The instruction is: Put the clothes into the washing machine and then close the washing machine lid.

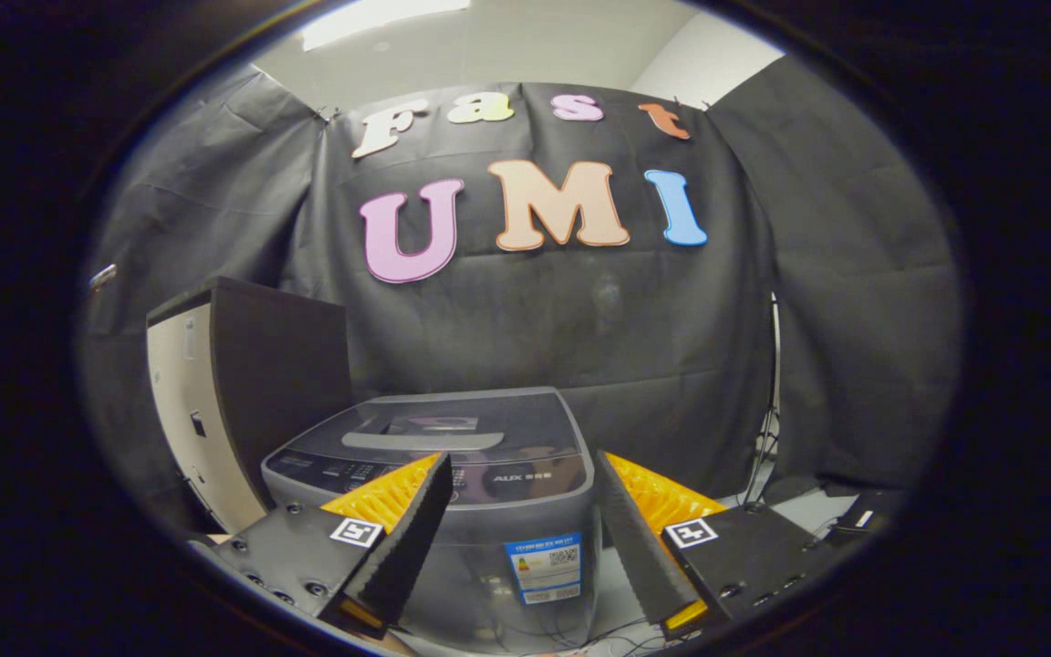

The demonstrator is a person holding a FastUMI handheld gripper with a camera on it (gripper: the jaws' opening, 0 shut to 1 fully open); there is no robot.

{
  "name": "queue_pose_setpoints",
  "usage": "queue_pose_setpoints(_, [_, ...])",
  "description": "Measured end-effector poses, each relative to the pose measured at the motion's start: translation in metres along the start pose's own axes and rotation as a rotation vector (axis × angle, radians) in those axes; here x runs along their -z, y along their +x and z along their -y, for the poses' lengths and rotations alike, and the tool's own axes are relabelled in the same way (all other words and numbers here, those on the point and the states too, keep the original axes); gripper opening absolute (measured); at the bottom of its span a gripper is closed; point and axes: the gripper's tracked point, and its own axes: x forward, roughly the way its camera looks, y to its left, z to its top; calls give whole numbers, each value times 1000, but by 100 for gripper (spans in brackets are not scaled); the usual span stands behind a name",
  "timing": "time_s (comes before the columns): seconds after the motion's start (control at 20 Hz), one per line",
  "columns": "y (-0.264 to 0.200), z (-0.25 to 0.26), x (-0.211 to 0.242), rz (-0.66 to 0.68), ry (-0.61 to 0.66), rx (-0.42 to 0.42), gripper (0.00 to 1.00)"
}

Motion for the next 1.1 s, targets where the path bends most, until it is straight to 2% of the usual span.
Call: queue_pose_setpoints(1.1, [-12,8,9,-32,15,11,96])
